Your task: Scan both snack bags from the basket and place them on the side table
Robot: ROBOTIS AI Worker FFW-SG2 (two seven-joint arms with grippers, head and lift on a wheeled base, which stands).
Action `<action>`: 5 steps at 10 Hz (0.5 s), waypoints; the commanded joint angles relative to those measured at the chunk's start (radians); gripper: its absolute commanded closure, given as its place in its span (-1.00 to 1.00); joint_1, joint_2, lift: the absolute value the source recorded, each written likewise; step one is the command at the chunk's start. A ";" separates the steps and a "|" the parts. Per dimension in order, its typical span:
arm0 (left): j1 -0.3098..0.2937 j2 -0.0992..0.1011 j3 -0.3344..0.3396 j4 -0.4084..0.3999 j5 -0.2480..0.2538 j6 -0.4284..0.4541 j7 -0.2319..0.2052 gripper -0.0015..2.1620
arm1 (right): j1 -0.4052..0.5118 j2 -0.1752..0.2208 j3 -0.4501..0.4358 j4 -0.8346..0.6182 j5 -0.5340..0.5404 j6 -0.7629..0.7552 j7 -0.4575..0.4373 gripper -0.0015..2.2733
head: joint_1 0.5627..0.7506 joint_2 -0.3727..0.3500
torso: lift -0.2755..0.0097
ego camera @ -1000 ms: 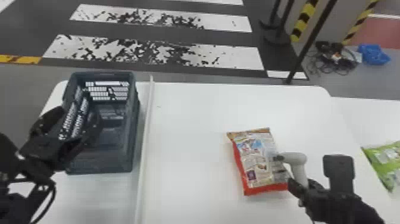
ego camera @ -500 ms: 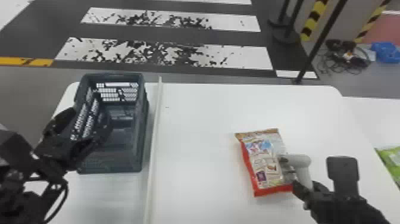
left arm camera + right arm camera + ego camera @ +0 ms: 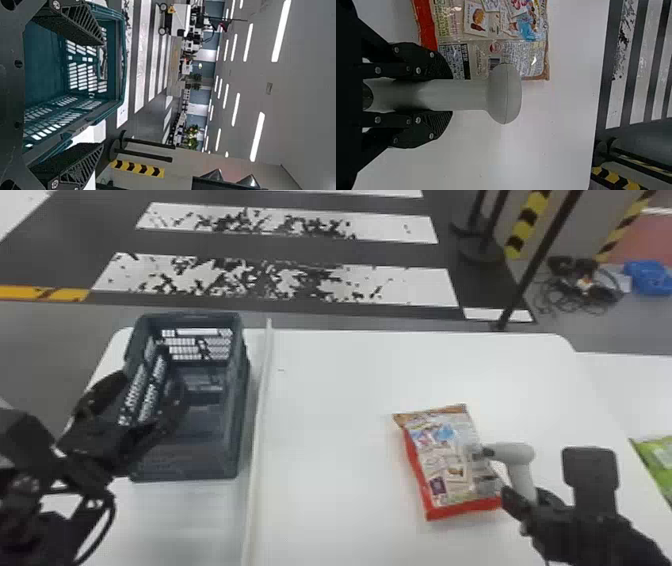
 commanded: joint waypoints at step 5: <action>0.002 0.009 0.000 -0.003 0.002 0.002 0.000 -0.92 | -0.108 -0.025 -0.161 0.151 -0.009 -0.055 0.001 0.98 | 0.41 -0.40 | 0.41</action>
